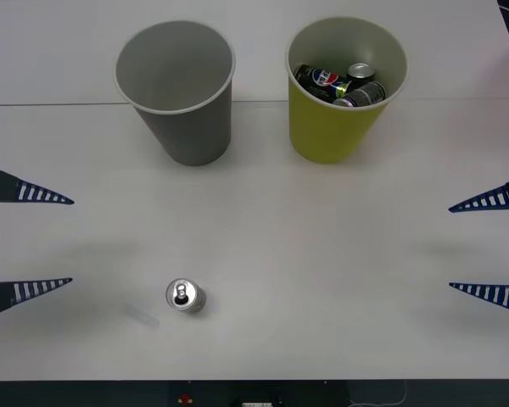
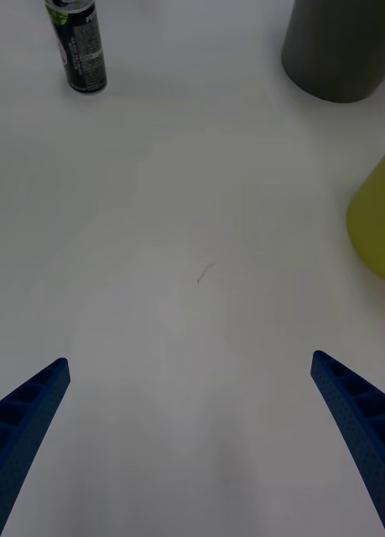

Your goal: Put the can into the green bin and the plastic bottle into the gray bin

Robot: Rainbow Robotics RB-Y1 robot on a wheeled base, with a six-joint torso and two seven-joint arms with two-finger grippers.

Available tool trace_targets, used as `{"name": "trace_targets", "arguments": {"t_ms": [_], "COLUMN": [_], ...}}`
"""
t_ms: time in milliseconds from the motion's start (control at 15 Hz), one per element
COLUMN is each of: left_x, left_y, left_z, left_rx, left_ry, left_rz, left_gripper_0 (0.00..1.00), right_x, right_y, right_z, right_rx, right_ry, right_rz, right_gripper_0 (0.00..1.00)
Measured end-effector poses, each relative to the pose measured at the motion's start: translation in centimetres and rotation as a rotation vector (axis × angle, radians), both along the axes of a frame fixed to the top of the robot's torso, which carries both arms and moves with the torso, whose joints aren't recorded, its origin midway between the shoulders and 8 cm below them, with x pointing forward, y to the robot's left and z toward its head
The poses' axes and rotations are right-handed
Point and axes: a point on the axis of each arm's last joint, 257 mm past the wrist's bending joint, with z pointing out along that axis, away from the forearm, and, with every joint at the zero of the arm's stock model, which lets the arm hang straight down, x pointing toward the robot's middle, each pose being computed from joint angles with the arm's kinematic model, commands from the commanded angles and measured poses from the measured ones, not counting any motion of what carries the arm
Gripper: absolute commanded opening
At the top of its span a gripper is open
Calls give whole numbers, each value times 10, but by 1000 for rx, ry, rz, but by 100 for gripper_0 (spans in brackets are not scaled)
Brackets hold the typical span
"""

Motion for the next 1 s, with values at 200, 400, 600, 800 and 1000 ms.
{"name": "trace_targets", "arguments": {"t_ms": [200,400,600,800,1000], "left_x": [-4,-7,-8,-5,0], "left_y": [3,5,8,9,11], "left_z": [-11,-21,-32,-45,-54], "left_rx": [-24,-41,-65,-88,-107], "left_ry": [30,29,45,53,68], "left_rz": [-5,-48,-95,-126,-145], "left_gripper_0": [100,100,100,100,100], "right_x": [0,0,0,0,0], "right_y": [0,0,0,0,0], "right_z": [0,0,0,0,0], "right_rx": [0,0,0,0,0], "right_ry": [0,0,0,0,0], "right_rz": [0,0,0,0,0], "right_gripper_0": [100,100,100,100,100]}}
